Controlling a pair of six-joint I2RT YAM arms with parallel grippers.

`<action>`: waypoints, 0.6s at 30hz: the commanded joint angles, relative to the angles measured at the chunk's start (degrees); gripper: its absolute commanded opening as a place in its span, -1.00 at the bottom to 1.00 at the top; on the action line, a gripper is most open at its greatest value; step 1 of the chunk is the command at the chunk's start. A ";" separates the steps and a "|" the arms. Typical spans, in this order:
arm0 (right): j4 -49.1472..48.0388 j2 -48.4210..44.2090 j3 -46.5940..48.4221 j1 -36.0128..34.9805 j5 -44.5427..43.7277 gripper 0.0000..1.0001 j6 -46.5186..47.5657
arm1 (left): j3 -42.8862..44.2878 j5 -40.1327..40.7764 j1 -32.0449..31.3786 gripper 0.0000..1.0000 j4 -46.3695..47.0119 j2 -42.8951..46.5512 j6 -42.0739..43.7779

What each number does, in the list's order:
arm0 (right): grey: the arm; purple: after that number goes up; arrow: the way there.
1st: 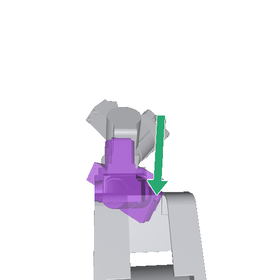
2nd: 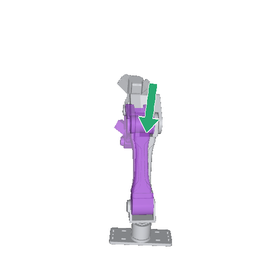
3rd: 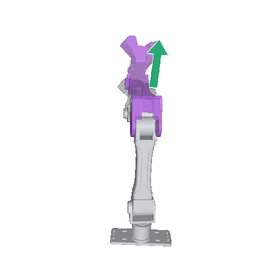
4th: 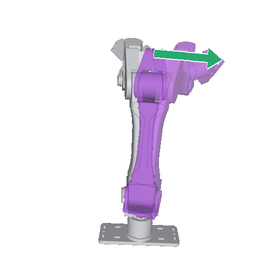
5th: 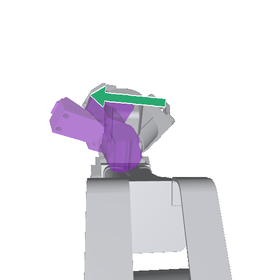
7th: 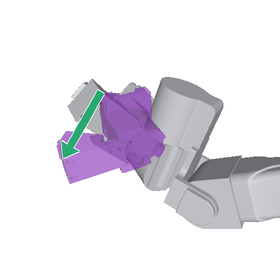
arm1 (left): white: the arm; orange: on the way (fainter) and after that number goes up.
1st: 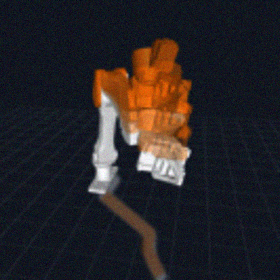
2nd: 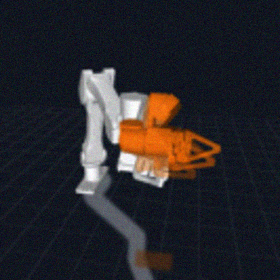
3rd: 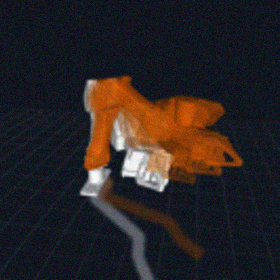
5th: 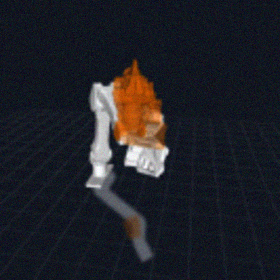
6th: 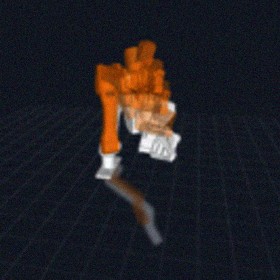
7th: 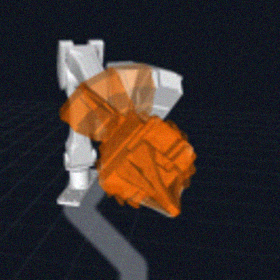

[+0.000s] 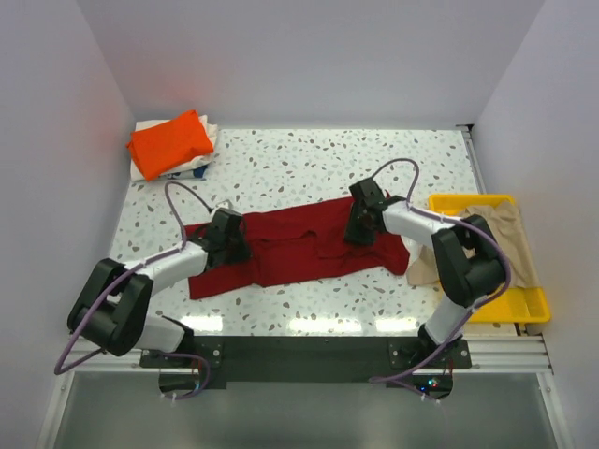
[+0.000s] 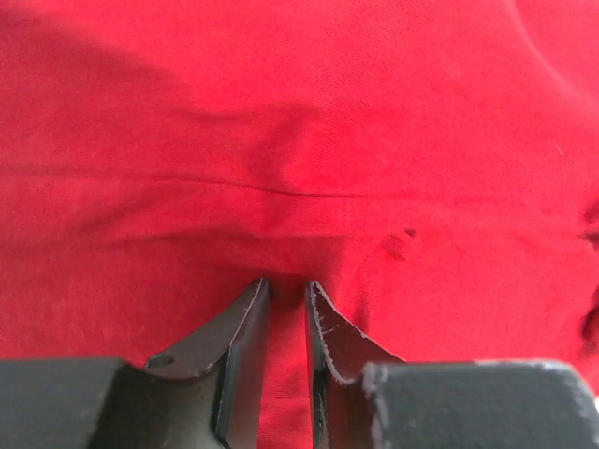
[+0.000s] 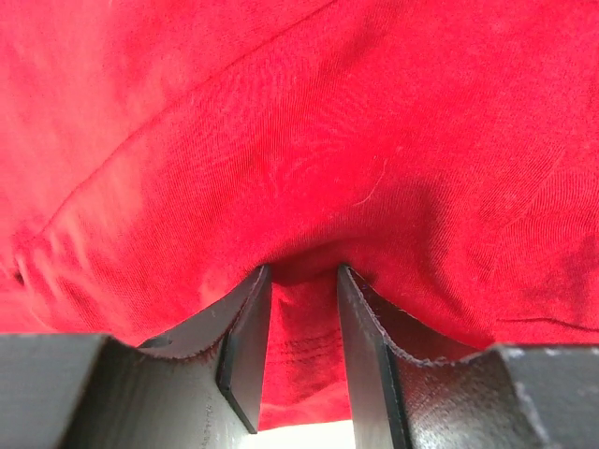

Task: Fold and stack the t-shirts
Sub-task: Fold the tshirt

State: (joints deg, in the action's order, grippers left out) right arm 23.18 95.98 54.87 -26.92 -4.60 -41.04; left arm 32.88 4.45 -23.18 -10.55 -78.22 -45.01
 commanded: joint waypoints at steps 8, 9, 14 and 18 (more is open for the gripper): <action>8.71 26.85 34.98 7.84 -1.37 -0.22 8.95 | 6.57 0.39 -12.76 -0.48 -2.02 -8.79 -7.10; 10.81 28.54 37.74 8.19 -1.46 -0.21 9.83 | 7.36 -0.48 -14.42 -0.48 -1.76 -9.75 -7.54; 18.88 44.41 61.15 8.99 -1.03 -0.15 18.00 | 13.60 -3.92 -22.06 -0.48 2.01 -15.98 -8.77; 25.23 53.75 77.56 9.69 -1.72 -0.08 23.97 | 19.14 -11.01 -24.54 -0.45 6.58 -21.53 -8.34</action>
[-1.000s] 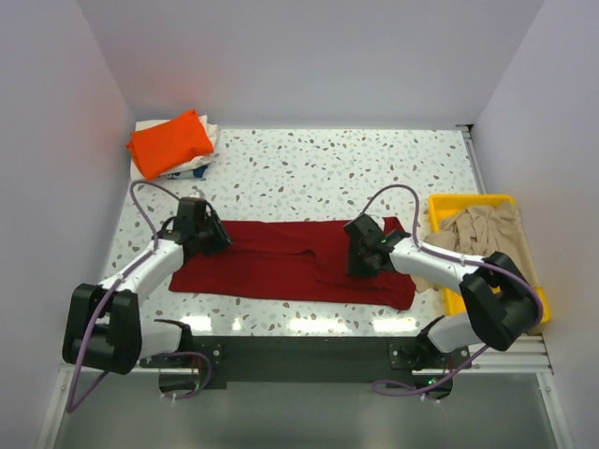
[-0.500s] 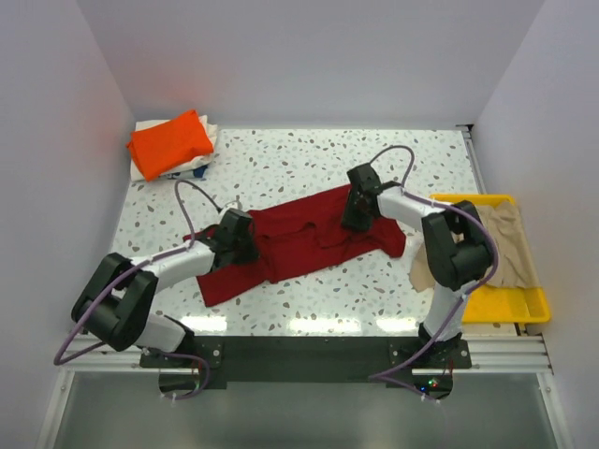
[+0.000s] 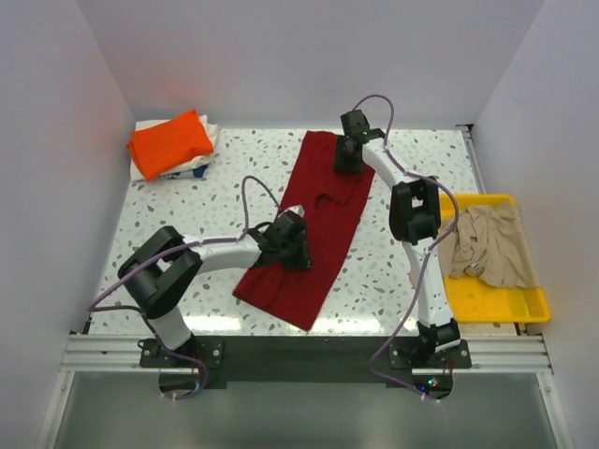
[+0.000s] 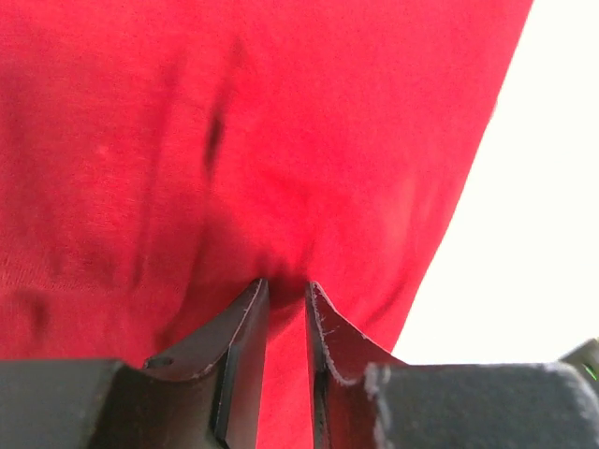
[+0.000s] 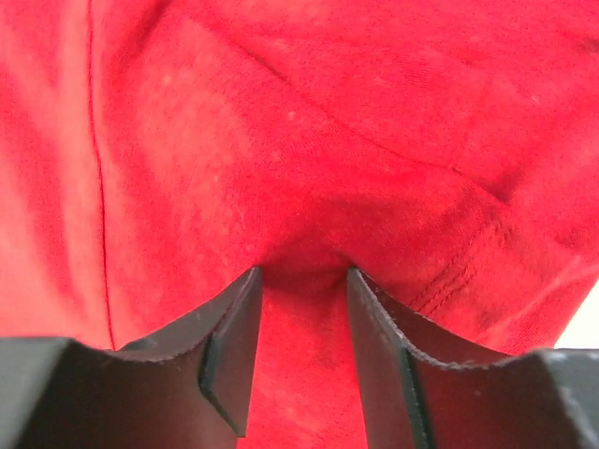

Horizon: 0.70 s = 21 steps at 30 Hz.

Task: Fold and stack the t-shirts
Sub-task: Fold the tshirt

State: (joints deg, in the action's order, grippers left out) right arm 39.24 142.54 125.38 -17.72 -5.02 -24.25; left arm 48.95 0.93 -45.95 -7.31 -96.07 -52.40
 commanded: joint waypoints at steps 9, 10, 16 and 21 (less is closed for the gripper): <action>4.01 2.05 9.88 2.25 2.90 0.32 8.96 | 9.50 -4.74 -1.59 -0.13 -1.11 1.05 5.81; 4.00 0.13 9.79 2.25 3.60 0.35 8.52 | 9.24 -3.49 -1.59 -0.12 -2.52 2.02 6.78; 1.72 -7.18 5.14 2.16 3.88 0.40 5.37 | 8.02 2.93 -1.77 -0.17 -11.76 5.81 12.94; -0.82 -12.28 -4.86 1.89 3.87 0.36 2.54 | 2.65 5.66 -1.77 -0.24 -12.73 7.66 12.85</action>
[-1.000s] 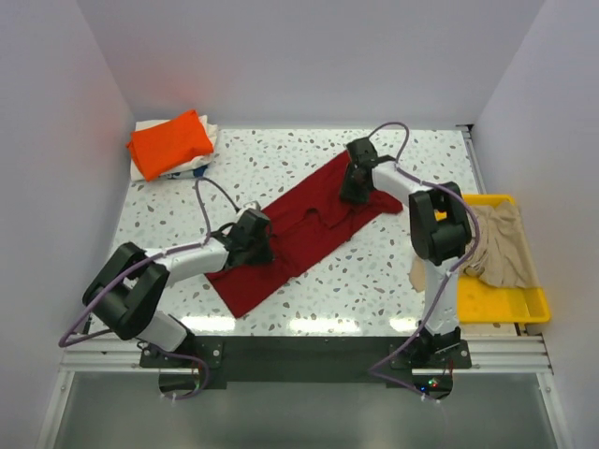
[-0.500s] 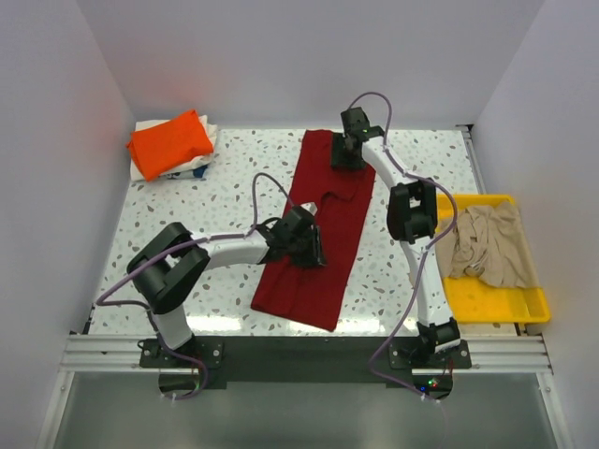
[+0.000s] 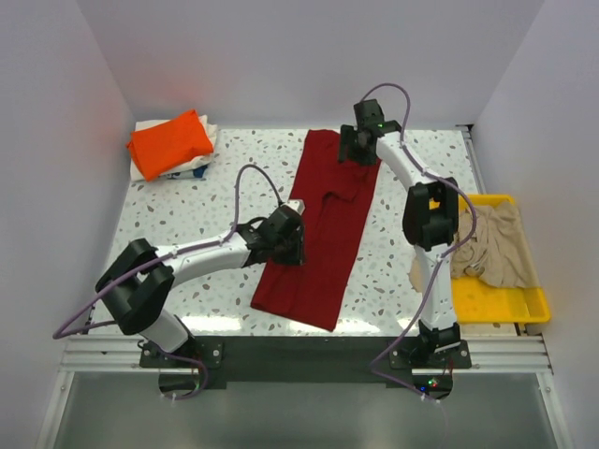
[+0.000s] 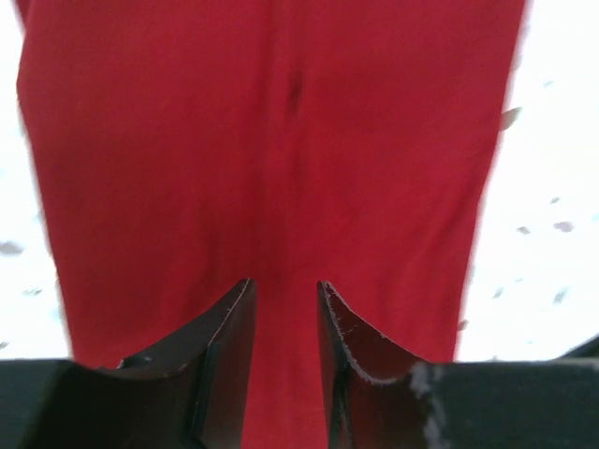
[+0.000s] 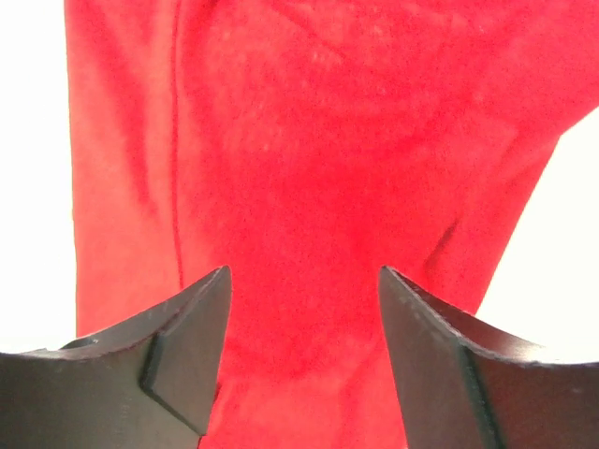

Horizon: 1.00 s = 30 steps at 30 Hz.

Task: Fold and stack the t-shirts
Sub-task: Fold the tshirt

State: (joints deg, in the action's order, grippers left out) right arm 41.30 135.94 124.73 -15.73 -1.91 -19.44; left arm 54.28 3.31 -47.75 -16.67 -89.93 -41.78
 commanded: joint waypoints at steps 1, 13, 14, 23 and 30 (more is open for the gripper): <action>-3.59 -6.03 -5.97 -0.27 0.68 0.33 -2.35 | -3.99 2.76 0.02 -0.28 -3.11 1.43 2.23; -2.63 4.40 -3.73 -0.36 -0.89 -0.14 -0.25 | -8.75 -1.29 -4.46 -0.37 -0.13 -2.27 -1.90; -2.10 5.47 -2.22 -0.18 -1.16 -0.14 0.10 | -8.84 -1.81 -4.55 -0.36 1.18 -2.44 -2.42; -0.69 11.55 10.45 -0.18 0.77 0.14 3.27 | -4.19 -5.33 -4.72 0.03 2.26 -2.72 -2.61; 0.80 1.38 11.24 -0.18 1.82 0.31 1.08 | -0.05 -3.49 -0.25 0.17 -1.44 3.88 -0.94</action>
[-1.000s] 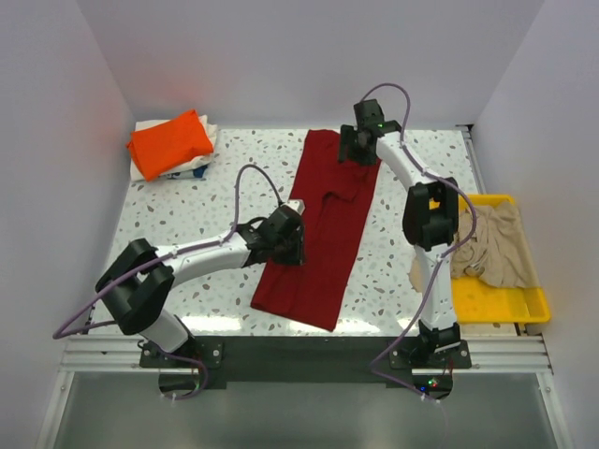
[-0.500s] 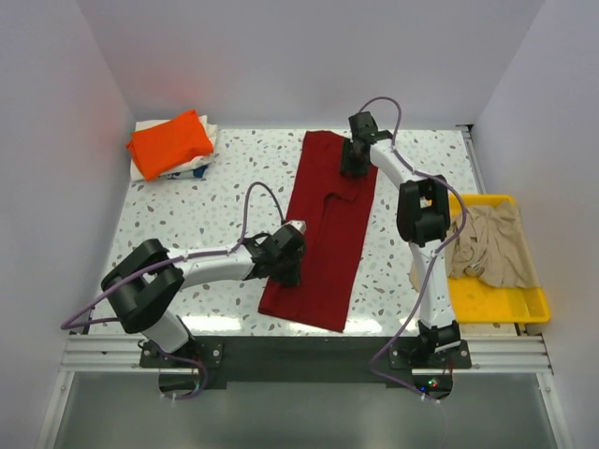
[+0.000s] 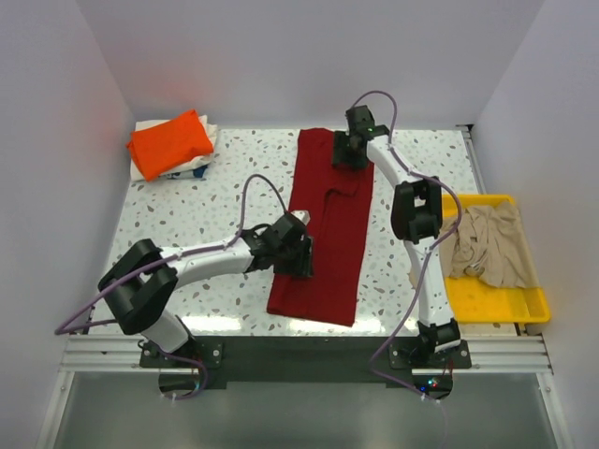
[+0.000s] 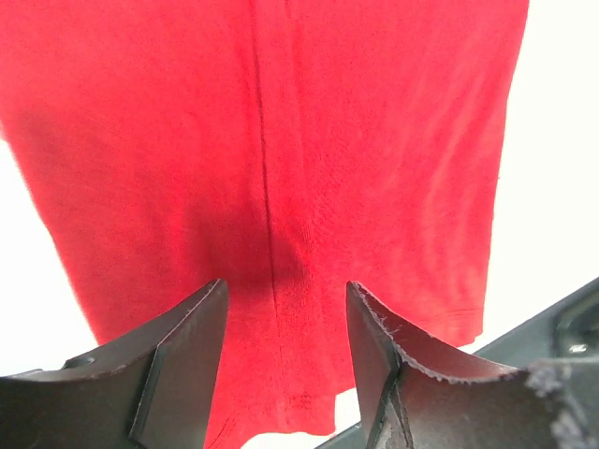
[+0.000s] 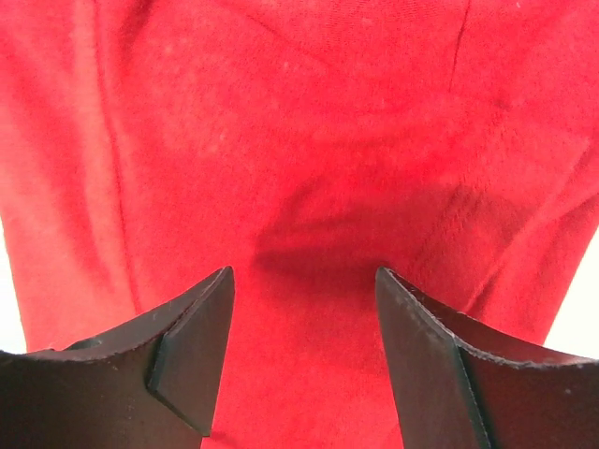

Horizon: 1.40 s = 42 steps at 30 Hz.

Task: Fold and stack the t-shirts
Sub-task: Fold the tshirt

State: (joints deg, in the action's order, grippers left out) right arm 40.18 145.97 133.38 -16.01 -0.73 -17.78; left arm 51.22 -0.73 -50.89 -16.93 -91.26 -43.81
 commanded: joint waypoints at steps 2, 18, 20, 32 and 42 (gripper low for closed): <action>2.01 -13.23 -1.88 0.01 2.39 0.26 -2.51 | 2.57 0.56 7.28 0.17 -1.79 8.27 0.75; -5.21 -58.60 -64.73 -35.11 -7.16 -0.01 -15.87 | 0.01 -6.12 20.48 0.18 4.80 3.82 0.66; -5.90 -60.70 -68.59 -36.98 -8.06 -0.01 -17.45 | 4.21 -2.47 21.27 0.18 5.86 1.36 0.13; -9.95 -63.18 -76.07 -39.89 -6.47 -0.12 -17.72 | 29.44 -0.33 23.82 0.17 6.65 -25.35 6.99; -10.13 -61.51 -77.40 -47.35 -9.55 -0.14 -20.01 | 36.49 9.07 24.09 -0.26 1.38 -34.77 9.54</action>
State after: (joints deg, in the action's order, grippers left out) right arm 31.64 84.38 56.05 -61.08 -7.18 -35.81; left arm 86.11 2.28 -27.09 -11.31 -123.13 -36.53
